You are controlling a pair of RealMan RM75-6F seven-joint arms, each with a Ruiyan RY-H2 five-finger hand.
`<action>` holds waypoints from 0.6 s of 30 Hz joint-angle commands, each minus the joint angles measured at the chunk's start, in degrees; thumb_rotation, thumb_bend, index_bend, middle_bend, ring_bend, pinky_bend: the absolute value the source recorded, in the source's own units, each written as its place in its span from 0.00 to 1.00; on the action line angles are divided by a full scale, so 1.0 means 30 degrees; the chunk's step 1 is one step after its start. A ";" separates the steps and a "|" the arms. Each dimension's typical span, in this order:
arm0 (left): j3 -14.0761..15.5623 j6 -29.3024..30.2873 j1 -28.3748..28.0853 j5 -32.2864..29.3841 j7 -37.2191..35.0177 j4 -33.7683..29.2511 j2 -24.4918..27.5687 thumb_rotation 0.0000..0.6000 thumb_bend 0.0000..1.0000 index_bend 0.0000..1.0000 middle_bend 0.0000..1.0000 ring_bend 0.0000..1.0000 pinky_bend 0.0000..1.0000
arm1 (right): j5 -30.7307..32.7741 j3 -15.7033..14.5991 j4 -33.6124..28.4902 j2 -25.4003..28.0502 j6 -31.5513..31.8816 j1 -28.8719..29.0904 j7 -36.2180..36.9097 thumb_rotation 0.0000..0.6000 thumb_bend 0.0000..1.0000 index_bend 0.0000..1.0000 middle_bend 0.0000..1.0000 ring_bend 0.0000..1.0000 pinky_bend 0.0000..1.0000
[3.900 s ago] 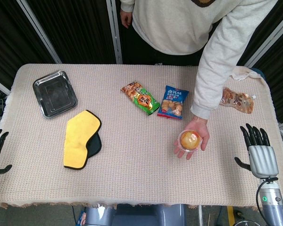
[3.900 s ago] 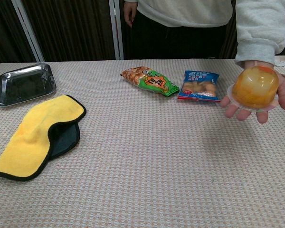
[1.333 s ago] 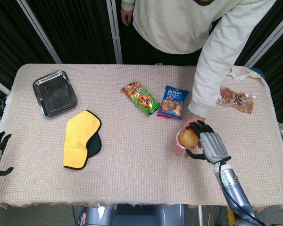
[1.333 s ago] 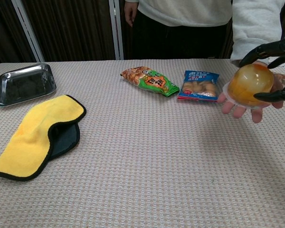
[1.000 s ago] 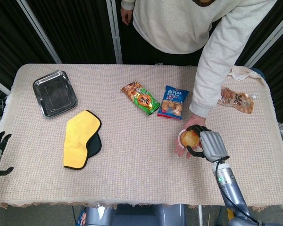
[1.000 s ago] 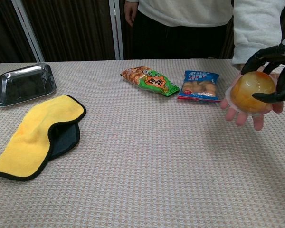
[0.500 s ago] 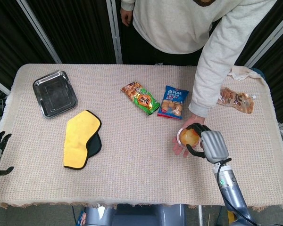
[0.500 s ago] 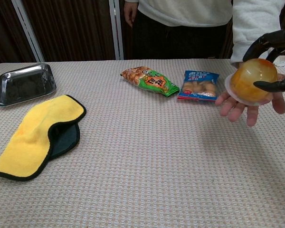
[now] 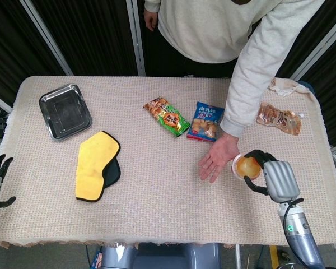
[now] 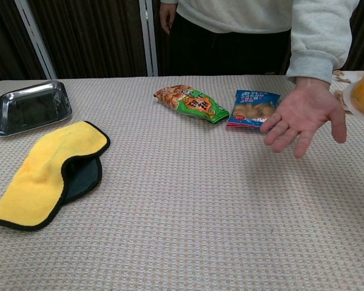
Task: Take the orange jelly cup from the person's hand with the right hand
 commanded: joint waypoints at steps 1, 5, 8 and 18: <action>-0.0005 0.0040 0.0025 -0.0002 0.0010 0.0001 -0.0019 1.00 0.20 0.00 0.00 0.00 0.00 | -0.0247 -0.0812 0.1097 -0.0055 -0.0270 -0.0544 0.0428 1.00 0.36 0.66 0.53 0.46 0.62; -0.0004 0.0072 0.0045 -0.0004 0.0029 -0.0012 -0.0027 1.00 0.20 0.00 0.00 0.00 0.00 | -0.0153 -0.1323 0.2475 -0.0695 -0.0707 -0.0732 0.0229 1.00 0.36 0.66 0.53 0.46 0.62; -0.0015 0.0104 0.0036 0.0046 0.0037 0.0015 -0.0040 1.00 0.20 0.00 0.00 0.00 0.00 | -0.0214 -0.1709 0.3485 -0.1335 -0.1091 -0.0724 -0.0426 1.00 0.36 0.66 0.53 0.46 0.62; 0.0000 0.0141 0.0064 0.0171 -0.0096 0.0062 -0.0025 1.00 0.20 0.00 0.00 0.00 0.00 | 0.1704 -0.1447 0.5448 -0.3566 -0.2289 -0.0384 -0.2256 1.00 0.34 0.58 0.45 0.36 0.50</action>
